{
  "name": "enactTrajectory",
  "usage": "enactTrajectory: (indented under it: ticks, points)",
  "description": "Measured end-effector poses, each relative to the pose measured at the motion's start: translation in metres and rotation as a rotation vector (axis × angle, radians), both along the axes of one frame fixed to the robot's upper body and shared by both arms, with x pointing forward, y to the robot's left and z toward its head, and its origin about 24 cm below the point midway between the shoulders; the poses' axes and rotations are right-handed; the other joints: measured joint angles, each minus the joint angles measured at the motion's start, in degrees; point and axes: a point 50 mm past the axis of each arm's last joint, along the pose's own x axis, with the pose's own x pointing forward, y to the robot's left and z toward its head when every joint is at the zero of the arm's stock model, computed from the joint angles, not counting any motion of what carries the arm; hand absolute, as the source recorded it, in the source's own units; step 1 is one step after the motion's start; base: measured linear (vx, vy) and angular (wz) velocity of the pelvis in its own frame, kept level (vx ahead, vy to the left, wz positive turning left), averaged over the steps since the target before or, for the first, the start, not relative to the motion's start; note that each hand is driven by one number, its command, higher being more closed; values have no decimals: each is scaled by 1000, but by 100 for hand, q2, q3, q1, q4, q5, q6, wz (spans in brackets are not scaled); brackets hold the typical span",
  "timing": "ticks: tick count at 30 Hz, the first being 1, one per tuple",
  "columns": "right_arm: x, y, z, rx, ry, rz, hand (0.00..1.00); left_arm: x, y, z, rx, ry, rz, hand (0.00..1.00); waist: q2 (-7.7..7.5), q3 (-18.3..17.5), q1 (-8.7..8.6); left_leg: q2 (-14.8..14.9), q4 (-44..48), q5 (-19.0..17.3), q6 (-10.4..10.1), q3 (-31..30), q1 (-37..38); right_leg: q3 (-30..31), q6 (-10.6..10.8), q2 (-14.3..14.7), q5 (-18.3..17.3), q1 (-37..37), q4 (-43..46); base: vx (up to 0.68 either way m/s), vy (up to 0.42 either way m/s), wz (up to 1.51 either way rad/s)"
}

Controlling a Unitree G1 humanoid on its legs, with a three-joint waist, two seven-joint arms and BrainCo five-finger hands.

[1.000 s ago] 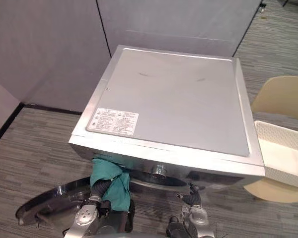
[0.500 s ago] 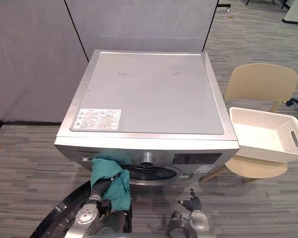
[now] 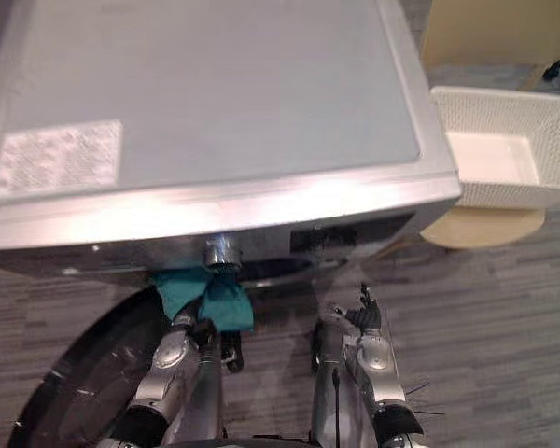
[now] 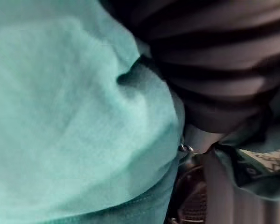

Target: Pick up the laundry basket with both hands and put the clothes into the washing machine.

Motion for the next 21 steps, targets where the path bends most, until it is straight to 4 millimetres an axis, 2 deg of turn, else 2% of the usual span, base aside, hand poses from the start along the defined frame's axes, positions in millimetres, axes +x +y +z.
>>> enactTrajectory:
  ticks: [3, 4, 5, 7, 8, 9, 10, 11, 12, 14, 16, 18, 19, 21]
  points:
    - [14, 10, 19, 34, -88, -18, 0, 19, -4, 31, -44, -136, 40, 100, -47, 80, 81, 155, 577, -30, -3, 0, -799, 40, -76, -24, -57, -877, 507, -301, -19, -24]
    - [19, 12, 28, 56, -131, -30, 0, 25, -8, 42, -65, -174, 45, 100, -13, 88, 114, 244, 1077, -112, -47, -76, -1113, -36, -74, -68, -56, -1219, 658, -222, 112, -51]
    - [23, 14, 40, 71, -187, -40, 0, 33, -13, 52, -74, -203, 37, 100, -20, 123, 107, 312, 1337, -531, 46, -167, -1310, -74, -11, -96, -84, -1564, 1024, -139, 102, -43]
    - [25, 18, 48, 92, -233, -56, 0, 43, -21, 63, -77, -219, 7, 100, -228, 187, 35, 373, 1729, -551, 60, -125, -1731, 62, 155, -188, -239, -1860, 1601, -110, -24, -1]
    - [30, 22, 59, 115, -280, -63, 0, 50, -28, 74, -86, -243, -13, 100, -284, 273, -32, 411, 1941, -545, 53, -163, -2141, 77, -33, -172, -330, -2253, 1772, -114, -62, 6]
    - [30, 23, 67, 122, -313, -66, 0, 53, -30, 79, -87, -257, -20, 100, -268, 305, -40, 407, 2271, -566, -14, -228, -2376, 60, -43, -158, -334, -2469, 1814, -117, 19, -34]
    - [31, 23, 88, 126, -407, -66, 0, 58, -37, 86, -102, -270, -34, 100, -249, 313, -39, 449, 2581, -791, -28, -337, -2445, 35, -32, -102, -322, -2864, 1929, -15, 70, -62]
    - [28, 24, 104, 133, -483, -61, 0, 62, -41, 93, -97, -278, -45, 100, -290, 334, -65, 500, 2750, -1071, 53, -356, -2695, 103, -7, -78, -316, -3076, 2351, -3, 65, -55]
    - [25, 24, 110, 135, -511, -60, 0, 64, -43, 97, -96, -285, -48, 100, -311, 345, -108, 498, 2841, -1073, 56, -365, -2812, 121, -145, -75, -352, -3103, 2380, 21, 1, -23]
    - [18, 26, 122, 141, -567, -53, 0, 70, -44, 110, -84, -316, -46, 100, -316, 373, -201, 590, 3107, -1073, 59, -448, -3195, 119, -143, -50, -358, -3459, 2601, 1, -37, -6]
    - [11, 23, 130, 134, -603, -52, 0, 77, -45, 128, -77, -364, -43, 100, -317, 372, -220, 603, 3206, -1062, 37, -486, -3384, 134, -145, -3, -355, -3664, 2701, 14, -64, -11]
    - [3, 20, 143, 129, -666, -48, 0, 91, -36, 170, -25, -491, -17, 100, -322, 370, -291, 675, 3363, -1057, 35, -593, -3635, 89, -166, 58, -333, -3864, 2817, 47, -56, -11]
    - [1, 19, 146, 129, -685, -42, 0, 94, -32, 183, -14, -529, -6, 100, -322, 370, -323, 678, 3405, -1048, 52, -619, -3692, 82, -178, 61, -329, -3912, 2849, 62, -53, -9]
    - [-2, 19, 158, 134, -756, -11, 0, 102, -13, 241, 30, -688, 62, 100, -326, 372, -446, 683, 3508, -1043, 70, -653, -3909, 85, -246, 76, -293, -4117, 2931, 49, -38, -7]
